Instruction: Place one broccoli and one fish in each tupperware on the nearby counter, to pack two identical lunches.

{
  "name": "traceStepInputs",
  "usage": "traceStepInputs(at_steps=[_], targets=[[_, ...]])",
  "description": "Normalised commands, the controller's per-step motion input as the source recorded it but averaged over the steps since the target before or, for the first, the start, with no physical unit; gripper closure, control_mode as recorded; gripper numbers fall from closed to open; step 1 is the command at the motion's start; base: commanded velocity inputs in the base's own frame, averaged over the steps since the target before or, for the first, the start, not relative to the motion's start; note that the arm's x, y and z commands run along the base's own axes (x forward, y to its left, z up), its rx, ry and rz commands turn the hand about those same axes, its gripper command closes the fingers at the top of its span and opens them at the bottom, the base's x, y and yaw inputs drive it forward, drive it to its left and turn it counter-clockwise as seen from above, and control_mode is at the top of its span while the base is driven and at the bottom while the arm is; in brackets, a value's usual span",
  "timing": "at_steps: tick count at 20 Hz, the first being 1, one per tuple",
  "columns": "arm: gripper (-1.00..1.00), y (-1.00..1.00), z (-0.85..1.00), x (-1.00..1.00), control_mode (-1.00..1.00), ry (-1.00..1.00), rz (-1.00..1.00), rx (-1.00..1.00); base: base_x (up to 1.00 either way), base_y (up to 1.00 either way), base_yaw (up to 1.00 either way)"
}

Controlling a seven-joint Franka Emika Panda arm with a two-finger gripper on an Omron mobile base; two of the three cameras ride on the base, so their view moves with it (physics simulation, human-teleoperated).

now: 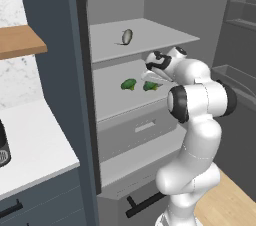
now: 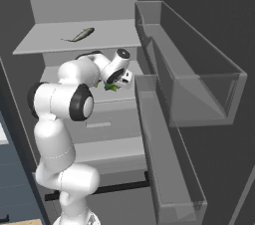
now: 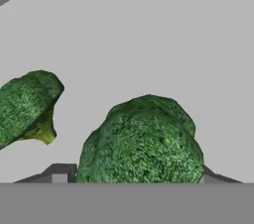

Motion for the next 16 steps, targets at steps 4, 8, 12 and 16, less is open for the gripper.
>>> traceStepInputs(at_steps=[4,8,12,16], targets=[[1.00,0.00,0.00,-0.13,-1.00,0.00,0.00,0.00,0.00,0.00,0.00],[1.00,-0.10,0.00,-0.95,-1.00,-0.19,0.00,0.03,0.00,0.00,0.00],[1.00,-0.29,0.28,-1.00,-1.00,-0.16,0.00,0.03,0.00,0.00,0.00],[1.00,-0.23,0.52,-1.00,-1.00,0.00,0.00,0.00,0.00,0.00,0.00]])
